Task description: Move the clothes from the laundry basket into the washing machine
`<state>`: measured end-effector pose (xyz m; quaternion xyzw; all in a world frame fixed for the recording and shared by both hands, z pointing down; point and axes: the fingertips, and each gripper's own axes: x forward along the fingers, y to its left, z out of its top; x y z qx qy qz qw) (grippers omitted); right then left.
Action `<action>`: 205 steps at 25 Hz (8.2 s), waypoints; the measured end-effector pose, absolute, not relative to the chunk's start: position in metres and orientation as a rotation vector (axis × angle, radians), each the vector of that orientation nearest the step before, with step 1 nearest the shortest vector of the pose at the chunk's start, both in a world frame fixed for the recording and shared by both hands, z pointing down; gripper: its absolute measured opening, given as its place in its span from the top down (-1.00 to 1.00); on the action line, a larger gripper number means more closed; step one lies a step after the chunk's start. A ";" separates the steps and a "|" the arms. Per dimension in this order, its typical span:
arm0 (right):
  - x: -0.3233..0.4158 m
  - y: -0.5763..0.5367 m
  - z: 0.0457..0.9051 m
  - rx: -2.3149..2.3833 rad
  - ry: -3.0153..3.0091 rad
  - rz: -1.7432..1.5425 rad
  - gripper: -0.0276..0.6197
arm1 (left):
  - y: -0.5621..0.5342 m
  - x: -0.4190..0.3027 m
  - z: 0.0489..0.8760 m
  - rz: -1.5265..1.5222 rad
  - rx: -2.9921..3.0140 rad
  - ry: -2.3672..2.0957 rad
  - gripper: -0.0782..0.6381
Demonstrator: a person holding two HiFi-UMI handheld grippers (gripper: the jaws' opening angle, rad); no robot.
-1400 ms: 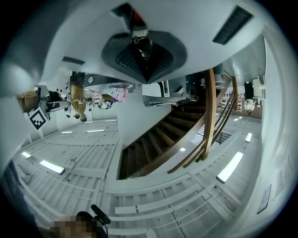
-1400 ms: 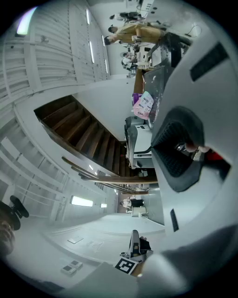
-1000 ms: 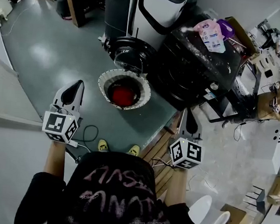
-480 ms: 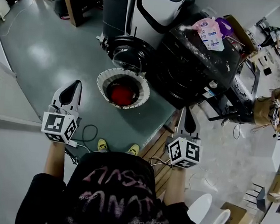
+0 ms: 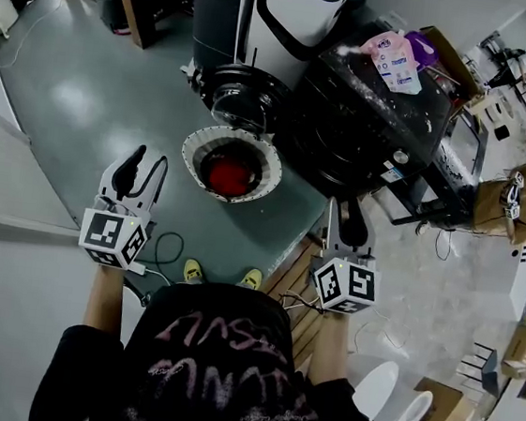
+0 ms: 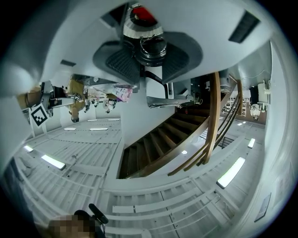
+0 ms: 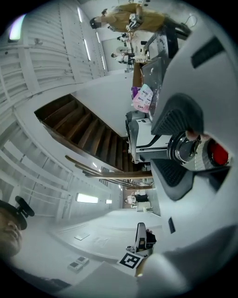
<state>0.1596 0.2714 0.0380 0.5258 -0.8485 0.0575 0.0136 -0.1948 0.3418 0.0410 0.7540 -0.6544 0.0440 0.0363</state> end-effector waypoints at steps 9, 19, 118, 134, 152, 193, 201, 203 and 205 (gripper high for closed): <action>0.140 0.280 0.042 1.519 -2.698 0.181 0.03 | 0.346 -0.196 0.046 0.149 2.345 -1.957 0.04; 0.127 0.287 0.043 1.539 -2.698 0.219 0.01 | 0.351 -0.212 0.050 0.138 2.342 -1.923 0.02; -0.023 0.009 0.345 0.774 -2.375 0.426 0.01 | 0.044 -0.205 0.354 0.888 2.321 -1.113 -0.05; -0.063 0.052 0.556 0.347 -2.150 0.270 -0.21 | 0.063 -0.198 0.543 1.260 2.359 -0.750 -0.06; -0.096 0.057 0.779 0.098 -2.085 0.052 -0.40 | 0.055 -0.178 0.781 1.586 2.386 -0.483 -0.12; -0.119 0.041 1.067 -0.198 -1.941 -0.054 -0.69 | 0.035 -0.167 1.053 1.959 2.275 -0.059 -0.58; -0.106 0.055 1.037 -0.122 -1.915 -0.076 0.47 | 0.059 -0.161 1.021 1.916 2.235 -0.160 0.46; -0.107 0.049 1.020 -0.090 -1.931 -0.071 0.50 | 0.053 -0.161 1.005 1.912 2.248 -0.218 0.47; -0.108 0.043 0.999 -0.057 -1.944 -0.057 0.50 | 0.048 -0.161 0.986 1.903 2.249 -0.270 0.48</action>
